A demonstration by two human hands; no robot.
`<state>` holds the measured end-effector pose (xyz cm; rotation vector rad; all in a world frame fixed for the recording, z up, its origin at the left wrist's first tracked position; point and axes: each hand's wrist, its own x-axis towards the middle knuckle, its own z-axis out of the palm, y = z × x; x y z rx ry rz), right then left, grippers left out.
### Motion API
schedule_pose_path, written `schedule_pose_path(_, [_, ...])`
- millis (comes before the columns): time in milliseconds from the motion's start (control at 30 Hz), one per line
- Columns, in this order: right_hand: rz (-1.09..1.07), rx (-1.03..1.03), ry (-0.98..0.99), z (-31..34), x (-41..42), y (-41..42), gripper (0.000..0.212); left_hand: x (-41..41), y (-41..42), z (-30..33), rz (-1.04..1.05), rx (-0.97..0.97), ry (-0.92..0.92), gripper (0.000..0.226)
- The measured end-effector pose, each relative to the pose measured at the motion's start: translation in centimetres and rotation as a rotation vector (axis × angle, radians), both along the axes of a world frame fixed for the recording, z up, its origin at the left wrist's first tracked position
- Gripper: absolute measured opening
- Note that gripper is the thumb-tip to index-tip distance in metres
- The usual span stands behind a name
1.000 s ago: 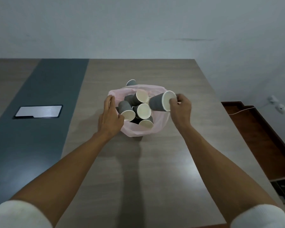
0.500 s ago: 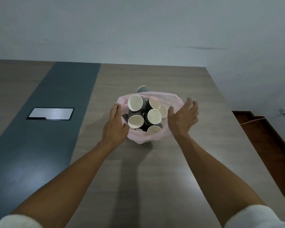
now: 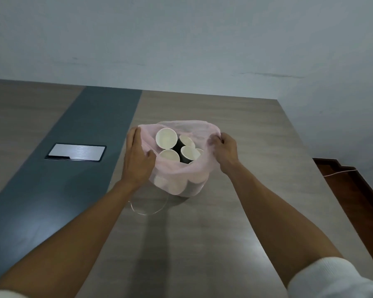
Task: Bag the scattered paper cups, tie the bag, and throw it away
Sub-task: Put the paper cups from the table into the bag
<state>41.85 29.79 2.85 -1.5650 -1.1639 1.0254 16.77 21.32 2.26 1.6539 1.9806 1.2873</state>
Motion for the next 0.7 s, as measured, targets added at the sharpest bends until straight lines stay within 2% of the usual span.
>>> schedule_pose_path(267, [0.264,0.089,0.176,-0.3,-6.8,4.0,0.026,-4.1,1.5,0.7,0.112,0.062,0.009,0.080])
schedule_pose_path(333, [0.274,0.105,0.221,-0.5,-7.8,5.1,0.014,-4.5,1.7,0.5,0.133,0.080,0.018,0.079])
schedule_pose_path(433, [0.282,0.108,0.246,-1.7,-8.0,6.6,0.015,-4.2,1.9,-0.4,0.147,0.084,0.047,0.078])
schedule_pose_path(500, [0.309,0.067,0.259,-3.1,-7.1,7.5,0.033,-3.1,1.9,-1.4,0.135,0.063,0.035,0.081])
schedule_pose_path(533, [0.305,0.027,0.285,-3.9,-6.5,7.8,0.037,-2.5,1.8,-2.1,0.133,0.049,0.017,0.082])
schedule_pose_path(633, [0.169,-0.132,0.394,-6.2,-4.3,9.7,0.022,-0.5,1.7,-4.1,0.185,0.042,-0.020,0.086])
schedule_pose_path(700, [0.073,-0.158,0.362,-8.3,-3.2,11.7,0.028,0.7,1.8,-5.3,0.222,0.048,-0.026,0.089])
